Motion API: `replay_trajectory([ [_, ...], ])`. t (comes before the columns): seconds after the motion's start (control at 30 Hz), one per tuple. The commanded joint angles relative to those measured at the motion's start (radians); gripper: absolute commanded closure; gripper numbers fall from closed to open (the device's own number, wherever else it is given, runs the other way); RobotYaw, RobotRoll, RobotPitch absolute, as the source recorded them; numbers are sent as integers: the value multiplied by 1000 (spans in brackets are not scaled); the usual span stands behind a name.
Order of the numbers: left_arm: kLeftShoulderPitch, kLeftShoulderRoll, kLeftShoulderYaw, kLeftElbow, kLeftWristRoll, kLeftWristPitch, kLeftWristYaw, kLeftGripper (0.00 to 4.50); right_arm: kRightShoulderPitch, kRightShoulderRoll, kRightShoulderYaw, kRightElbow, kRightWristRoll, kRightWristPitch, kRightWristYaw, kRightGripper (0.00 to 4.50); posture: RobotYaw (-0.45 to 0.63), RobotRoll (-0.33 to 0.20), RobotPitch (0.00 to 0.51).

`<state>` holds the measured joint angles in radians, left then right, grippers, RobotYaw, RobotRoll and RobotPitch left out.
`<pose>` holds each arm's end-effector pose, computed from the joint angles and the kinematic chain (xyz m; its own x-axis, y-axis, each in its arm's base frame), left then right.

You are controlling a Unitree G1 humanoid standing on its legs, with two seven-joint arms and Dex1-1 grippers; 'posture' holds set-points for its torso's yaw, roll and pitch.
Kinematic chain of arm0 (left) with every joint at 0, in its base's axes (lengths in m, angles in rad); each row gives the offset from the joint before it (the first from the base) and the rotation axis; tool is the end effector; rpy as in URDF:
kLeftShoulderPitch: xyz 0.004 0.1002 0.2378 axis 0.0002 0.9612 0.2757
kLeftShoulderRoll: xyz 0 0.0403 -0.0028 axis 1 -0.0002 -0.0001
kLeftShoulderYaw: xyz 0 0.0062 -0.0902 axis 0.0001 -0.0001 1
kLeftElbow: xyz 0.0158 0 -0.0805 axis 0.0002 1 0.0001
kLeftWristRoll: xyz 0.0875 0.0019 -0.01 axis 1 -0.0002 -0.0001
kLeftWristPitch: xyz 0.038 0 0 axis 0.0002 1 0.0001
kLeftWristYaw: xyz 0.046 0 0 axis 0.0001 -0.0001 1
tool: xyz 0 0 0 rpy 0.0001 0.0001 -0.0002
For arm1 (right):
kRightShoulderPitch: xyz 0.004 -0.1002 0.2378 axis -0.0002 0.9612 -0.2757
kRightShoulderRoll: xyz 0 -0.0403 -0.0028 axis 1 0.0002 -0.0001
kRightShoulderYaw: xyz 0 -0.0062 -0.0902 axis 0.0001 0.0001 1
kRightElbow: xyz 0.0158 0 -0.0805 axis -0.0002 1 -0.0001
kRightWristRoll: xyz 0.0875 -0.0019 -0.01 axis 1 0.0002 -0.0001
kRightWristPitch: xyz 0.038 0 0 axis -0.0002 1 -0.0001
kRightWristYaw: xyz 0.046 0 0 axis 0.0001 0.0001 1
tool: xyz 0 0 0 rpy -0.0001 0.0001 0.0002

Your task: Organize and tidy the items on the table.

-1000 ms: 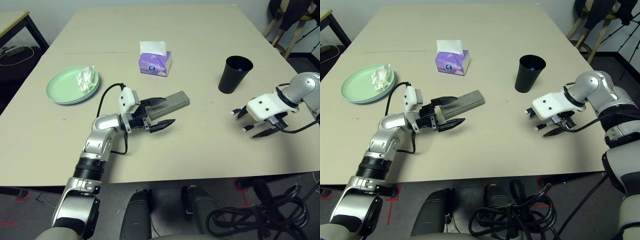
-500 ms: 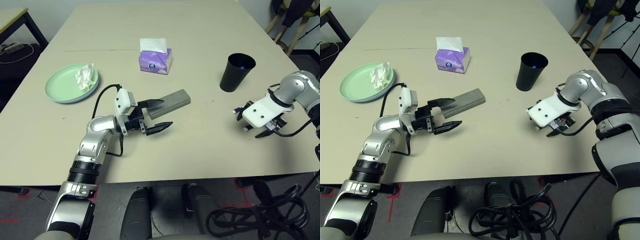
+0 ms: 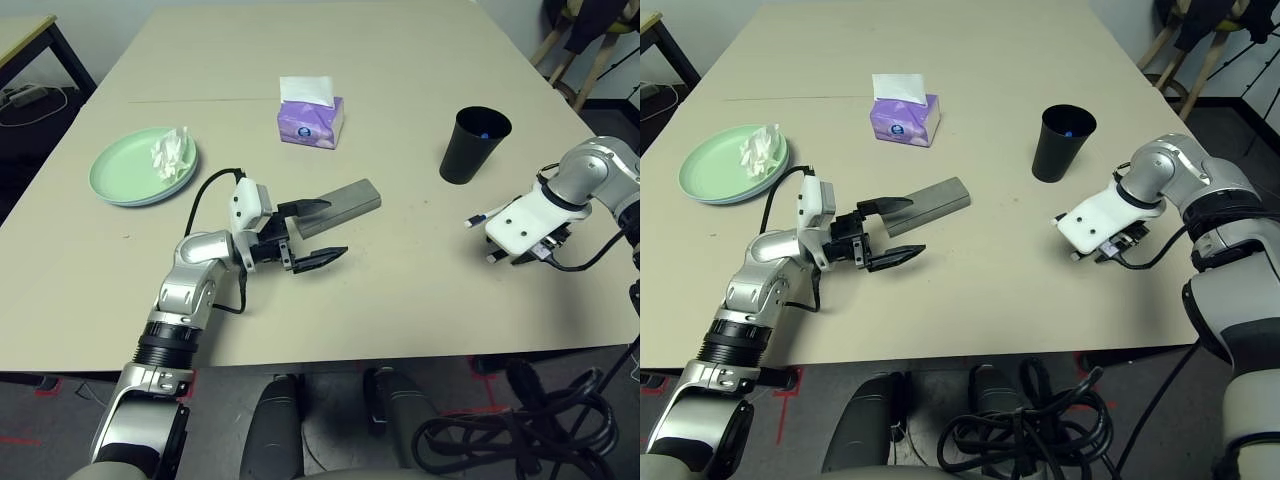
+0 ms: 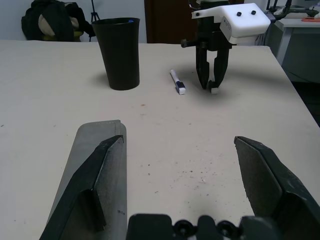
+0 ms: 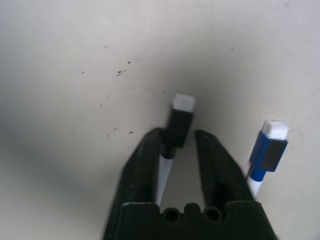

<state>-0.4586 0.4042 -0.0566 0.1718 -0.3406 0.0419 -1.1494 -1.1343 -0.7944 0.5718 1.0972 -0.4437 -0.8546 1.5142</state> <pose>0.2669 0.1924 0.1392 0.3154 -0.9489 0.0082 0.9221 0.3085 0.2335 0.3151 -0.2417 0.2215 0.1040 0.1485 -0.9834 -0.7993 -0.5759 -0.1715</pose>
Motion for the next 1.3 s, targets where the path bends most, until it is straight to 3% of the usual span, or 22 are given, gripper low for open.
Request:
replay_trajectory([
  [0.03,0,0,-2,-12,-13,9,5,0,31,8,-6,-6,11,5,22,4028,87,0,184],
  [0.27,-19,9,15,9,-16,14,12,0,24,9,-35,-19,93,81,93,4087,84,0,166],
  [0.4,-35,13,25,29,-20,18,11,0,36,-37,52,-141,358,303,100,4087,74,0,154],
  [0.5,-54,17,34,52,-24,25,12,0,80,-122,83,-426,671,683,100,4087,68,0,139],
  [0.6,-73,18,44,76,-27,33,13,0,145,-150,-3,-617,835,928,100,4087,61,0,130],
  [0.77,-118,23,58,135,-3,21,42,0,261,-96,-236,-792,966,1177,-2,4087,43,0,113],
  [0.93,-162,21,67,189,0,16,60,0,338,24,-457,-878,1039,1265,-225,4087,28,0,104],
  [1.1,-190,24,63,223,5,2,49,0,347,192,-654,-853,1030,1179,-504,4087,17,0,100],
  [1.3,-203,19,59,235,6,-2,45,0,307,324,-758,-768,956,1040,-746,4087,6,0,92],
])
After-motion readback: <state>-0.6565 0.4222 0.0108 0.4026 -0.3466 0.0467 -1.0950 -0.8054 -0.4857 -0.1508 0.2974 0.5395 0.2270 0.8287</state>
